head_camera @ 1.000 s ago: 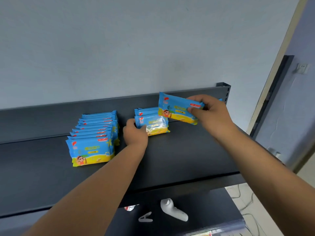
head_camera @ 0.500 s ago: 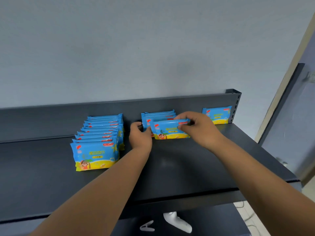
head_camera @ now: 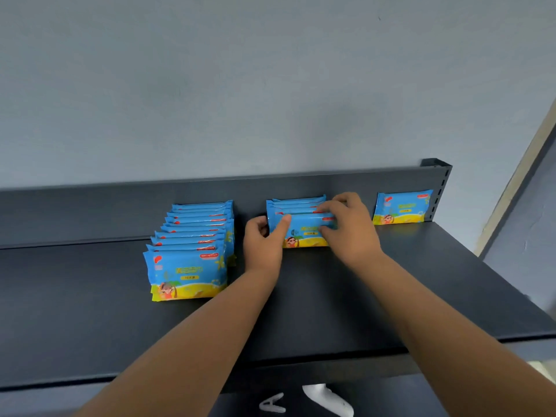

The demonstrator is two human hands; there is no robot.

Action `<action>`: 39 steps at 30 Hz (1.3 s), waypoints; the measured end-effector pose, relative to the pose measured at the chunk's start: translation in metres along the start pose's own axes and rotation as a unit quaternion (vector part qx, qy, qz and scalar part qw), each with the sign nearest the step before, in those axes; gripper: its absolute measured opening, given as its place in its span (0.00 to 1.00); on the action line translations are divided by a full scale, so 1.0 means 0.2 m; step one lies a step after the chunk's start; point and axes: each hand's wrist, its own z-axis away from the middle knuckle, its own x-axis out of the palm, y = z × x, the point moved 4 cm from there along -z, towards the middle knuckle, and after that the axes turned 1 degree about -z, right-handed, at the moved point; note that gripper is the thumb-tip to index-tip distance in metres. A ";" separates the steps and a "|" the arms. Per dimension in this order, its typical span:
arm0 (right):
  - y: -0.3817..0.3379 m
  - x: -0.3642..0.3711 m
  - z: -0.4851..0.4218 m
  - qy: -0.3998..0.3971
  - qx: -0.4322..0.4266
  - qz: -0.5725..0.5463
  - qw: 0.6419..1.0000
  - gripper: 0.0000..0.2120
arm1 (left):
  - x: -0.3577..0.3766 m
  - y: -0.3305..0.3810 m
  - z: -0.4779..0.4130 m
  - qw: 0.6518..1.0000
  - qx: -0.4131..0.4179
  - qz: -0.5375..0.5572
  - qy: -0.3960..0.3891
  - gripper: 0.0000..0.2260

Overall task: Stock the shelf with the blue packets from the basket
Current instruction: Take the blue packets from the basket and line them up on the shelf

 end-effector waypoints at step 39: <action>-1.31 0.44 0.55 -0.065 -0.329 0.016 0.942 0.33 | -1.25 0.52 0.63 0.698 0.095 -0.665 0.247 0.33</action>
